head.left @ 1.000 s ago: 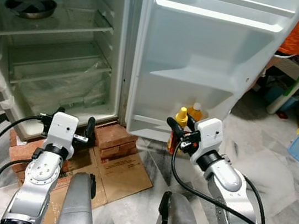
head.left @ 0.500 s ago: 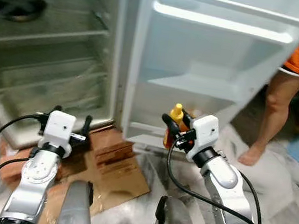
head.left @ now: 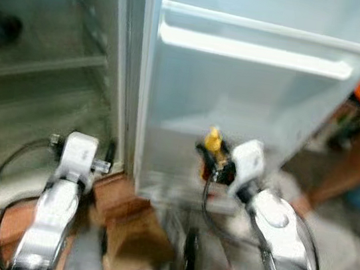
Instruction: Restocking fridge
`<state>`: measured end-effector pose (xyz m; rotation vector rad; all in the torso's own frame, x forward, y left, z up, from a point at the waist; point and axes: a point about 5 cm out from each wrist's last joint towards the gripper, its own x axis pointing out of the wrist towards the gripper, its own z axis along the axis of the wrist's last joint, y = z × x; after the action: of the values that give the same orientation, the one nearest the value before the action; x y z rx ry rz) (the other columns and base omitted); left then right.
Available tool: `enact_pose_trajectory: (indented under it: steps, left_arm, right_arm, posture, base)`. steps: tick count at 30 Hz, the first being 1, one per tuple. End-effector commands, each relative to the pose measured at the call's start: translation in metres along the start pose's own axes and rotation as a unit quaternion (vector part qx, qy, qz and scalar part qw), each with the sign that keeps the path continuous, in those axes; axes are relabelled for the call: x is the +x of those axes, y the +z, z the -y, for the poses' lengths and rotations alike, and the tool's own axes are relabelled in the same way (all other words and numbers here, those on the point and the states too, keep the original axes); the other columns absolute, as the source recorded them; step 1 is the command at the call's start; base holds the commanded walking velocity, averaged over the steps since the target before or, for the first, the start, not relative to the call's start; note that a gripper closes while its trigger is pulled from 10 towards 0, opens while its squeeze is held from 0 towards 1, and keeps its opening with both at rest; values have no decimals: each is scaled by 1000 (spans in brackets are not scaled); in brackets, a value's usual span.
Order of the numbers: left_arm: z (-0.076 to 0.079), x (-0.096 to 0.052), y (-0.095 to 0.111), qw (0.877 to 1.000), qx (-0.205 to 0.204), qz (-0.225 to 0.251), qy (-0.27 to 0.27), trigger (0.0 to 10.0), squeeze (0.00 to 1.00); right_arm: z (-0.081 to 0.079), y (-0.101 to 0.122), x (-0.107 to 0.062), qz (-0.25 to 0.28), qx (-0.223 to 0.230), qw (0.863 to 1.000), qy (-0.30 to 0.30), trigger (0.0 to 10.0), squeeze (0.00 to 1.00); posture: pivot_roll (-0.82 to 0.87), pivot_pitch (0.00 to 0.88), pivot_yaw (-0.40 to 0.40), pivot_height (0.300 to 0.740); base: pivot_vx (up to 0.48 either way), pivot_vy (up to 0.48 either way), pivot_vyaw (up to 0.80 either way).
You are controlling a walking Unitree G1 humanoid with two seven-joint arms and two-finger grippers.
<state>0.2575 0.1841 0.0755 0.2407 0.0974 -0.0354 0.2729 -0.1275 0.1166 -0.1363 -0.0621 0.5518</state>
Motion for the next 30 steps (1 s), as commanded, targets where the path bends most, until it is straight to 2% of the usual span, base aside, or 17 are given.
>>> enact_pose_trajectory:
  steps: [1, 5, 16, 18, 23, 30]
  left_arm:
    - [-6, -4, -4, 1000, 10, -10, 11, 10000, 0]
    - [-6, -4, -4, 1000, 10, -7, 12, 10000, 0]
    - [-5, -6, -5, 1000, 13, -11, 12, 10000, 0]
    - [-4, -6, -4, 1000, 4, -7, 12, 10000, 0]
    - [-7, -10, -3, 1000, 10, -11, 25, 10000, 0]
    - [-25, -19, -8, 995, 45, -22, 87, 10000, 0]
  right_arm:
    - [-3, 7, 5, 18, -7, 1000, 8, 10000, 0]
    - [-5, 8, 6, 21, -10, 1000, 15, 10000, 0]
    - [-5, 9, 6, 23, 2, 1000, 15, 10000, 0]
    - [-5, 9, 5, 24, 2, 1000, 16, 10000, 0]
    - [-7, 6, 11, 15, 10, 999, 36, 10000, 0]
    - [-16, 3, 22, 14, 16, 997, 77, 10000, 0]
  posture:
    - [78, 0, -74, 553]
    - [81, 0, -77, 553]
    - [77, 0, -73, 553]
    - [80, 0, -74, 553]
    - [100, 0, -80, 553]
    - [130, 0, -96, 553]
  base:
    - [0, 0, 0]
    - [0, -172, 0]
    - [0, -480, 119]
    - [0, 0, 0]
    - [0, 0, 0]
    - [0, 0, 0]
